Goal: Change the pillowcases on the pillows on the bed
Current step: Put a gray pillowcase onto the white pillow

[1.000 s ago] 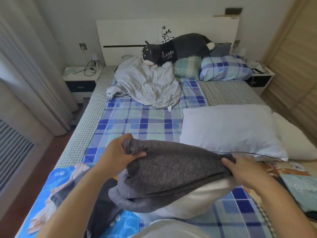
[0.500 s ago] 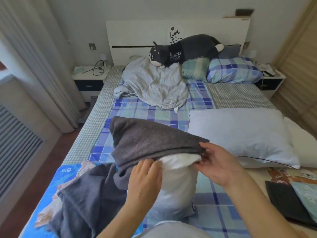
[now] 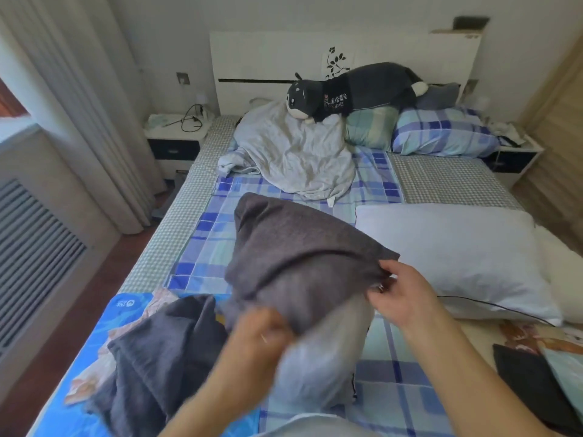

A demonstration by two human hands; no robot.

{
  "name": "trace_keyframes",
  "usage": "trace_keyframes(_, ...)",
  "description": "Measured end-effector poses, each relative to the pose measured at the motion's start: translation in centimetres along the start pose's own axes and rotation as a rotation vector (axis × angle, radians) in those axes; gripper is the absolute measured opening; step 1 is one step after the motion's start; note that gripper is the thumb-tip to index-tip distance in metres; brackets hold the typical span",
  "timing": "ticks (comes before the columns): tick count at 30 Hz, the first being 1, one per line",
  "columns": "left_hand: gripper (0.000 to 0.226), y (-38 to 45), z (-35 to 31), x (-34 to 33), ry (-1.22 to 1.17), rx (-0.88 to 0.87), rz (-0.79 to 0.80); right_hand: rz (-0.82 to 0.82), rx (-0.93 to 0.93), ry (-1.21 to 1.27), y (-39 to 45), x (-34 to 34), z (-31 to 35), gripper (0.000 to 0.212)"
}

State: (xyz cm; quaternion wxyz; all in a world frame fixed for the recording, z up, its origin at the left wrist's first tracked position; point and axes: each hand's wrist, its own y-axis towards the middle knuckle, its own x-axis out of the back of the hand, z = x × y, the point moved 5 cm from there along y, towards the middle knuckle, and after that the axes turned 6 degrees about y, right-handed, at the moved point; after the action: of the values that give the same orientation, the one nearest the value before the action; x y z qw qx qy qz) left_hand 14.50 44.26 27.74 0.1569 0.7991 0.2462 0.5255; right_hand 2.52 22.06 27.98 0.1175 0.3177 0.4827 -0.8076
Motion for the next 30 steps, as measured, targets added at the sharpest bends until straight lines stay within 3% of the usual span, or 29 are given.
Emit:
trace_keyframes(2,0.014,-2.9,-3.0,-3.2,-0.118,-0.147,0.277,0.003,0.012,0.016,0.7,0.2,0.1,0.034)
trace_keyframes(6,0.013,-3.1,3.2,-6.8,0.199,0.063,0.582,0.138,-0.192,-0.062,0.8,0.0,-1.9,0.046)
trace_keyframes(10,0.018,-2.6,2.5,-5.7,0.422,-0.095,0.733,0.259,-0.249,-0.091,1.5,-0.8,-1.8,0.070)
trace_keyframes(13,0.020,-1.9,2.0,-4.9,0.285,0.006,0.745,0.331,-0.222,-0.028,2.4,-0.4,-2.8,0.097)
trace_keyframes(15,0.021,-0.1,1.2,-4.3,0.149,0.055,0.629,0.410,-0.262,0.027,2.1,0.3,-4.9,0.089)
trace_keyframes(17,0.019,1.5,0.8,-3.8,0.072,0.155,0.454,0.395,-0.285,-0.008,1.9,1.4,-7.2,0.063)
trace_keyframes(19,0.019,2.0,0.8,-3.7,0.044,0.273,0.357,0.294,-0.272,-0.080,2.0,2.1,-8.7,0.031)
trace_keyframes(20,0.025,1.6,0.9,-4.2,0.055,0.316,0.359,0.246,-0.253,-0.097,2.1,2.2,-8.9,0.025)
trace_keyframes(23,0.041,-0.9,1.0,-7.4,0.196,0.423,0.516,0.131,-0.168,-0.077,2.2,2.0,-8.1,0.022)
trace_keyframes(26,0.021,-2.2,1.9,-9.3,0.334,0.434,0.513,0.082,-0.163,-0.132,2.7,2.1,-8.1,0.022)
trace_keyframes(30,0.034,-4.9,1.7,-12.0,0.347,0.340,0.989,-0.129,0.016,-0.812,4.7,5.1,-8.0,0.023)
